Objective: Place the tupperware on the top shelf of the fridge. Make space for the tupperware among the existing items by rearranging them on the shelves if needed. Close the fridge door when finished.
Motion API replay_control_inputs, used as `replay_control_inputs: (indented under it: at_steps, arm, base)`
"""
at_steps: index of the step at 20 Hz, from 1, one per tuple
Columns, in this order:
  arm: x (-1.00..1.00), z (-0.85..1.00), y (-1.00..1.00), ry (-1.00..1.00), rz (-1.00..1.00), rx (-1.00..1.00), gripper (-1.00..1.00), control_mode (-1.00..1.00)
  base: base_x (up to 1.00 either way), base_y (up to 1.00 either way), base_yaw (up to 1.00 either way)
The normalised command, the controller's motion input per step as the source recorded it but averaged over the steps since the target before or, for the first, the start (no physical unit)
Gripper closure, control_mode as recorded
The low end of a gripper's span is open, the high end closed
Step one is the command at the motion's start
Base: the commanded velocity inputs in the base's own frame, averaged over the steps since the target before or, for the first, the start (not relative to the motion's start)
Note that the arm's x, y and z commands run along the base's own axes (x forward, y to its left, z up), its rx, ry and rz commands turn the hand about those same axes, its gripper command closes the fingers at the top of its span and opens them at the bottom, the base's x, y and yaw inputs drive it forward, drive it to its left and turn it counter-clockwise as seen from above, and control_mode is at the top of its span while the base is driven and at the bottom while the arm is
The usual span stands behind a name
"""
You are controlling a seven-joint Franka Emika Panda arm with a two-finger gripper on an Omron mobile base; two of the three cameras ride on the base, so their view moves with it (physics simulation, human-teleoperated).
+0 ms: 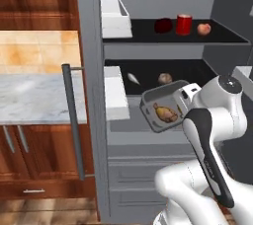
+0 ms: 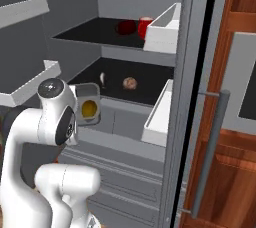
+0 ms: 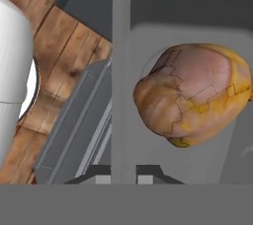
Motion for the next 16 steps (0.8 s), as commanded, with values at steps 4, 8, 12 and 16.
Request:
replay_control_inputs:
  at_steps: [4,8,12,16]
  arm:
    - [0.0,0.0,0.0,0.0,0.0,0.0,1.0,1.0]
    - [0.0,0.0,0.0,0.0,0.0,0.0,1.0,1.0]
    - [0.21,0.04,-0.03,-0.03,0.07,0.01,1.0,-1.0]
    - [-0.01,0.42,0.0,-0.08,0.14,0.0,1.0,-1.0]
  base:
    - [0.71,-0.2,0.11]
    - [0.69,-0.22,0.09]
    - [0.15,-0.04,0.02]
    - [0.0,0.0,0.0]
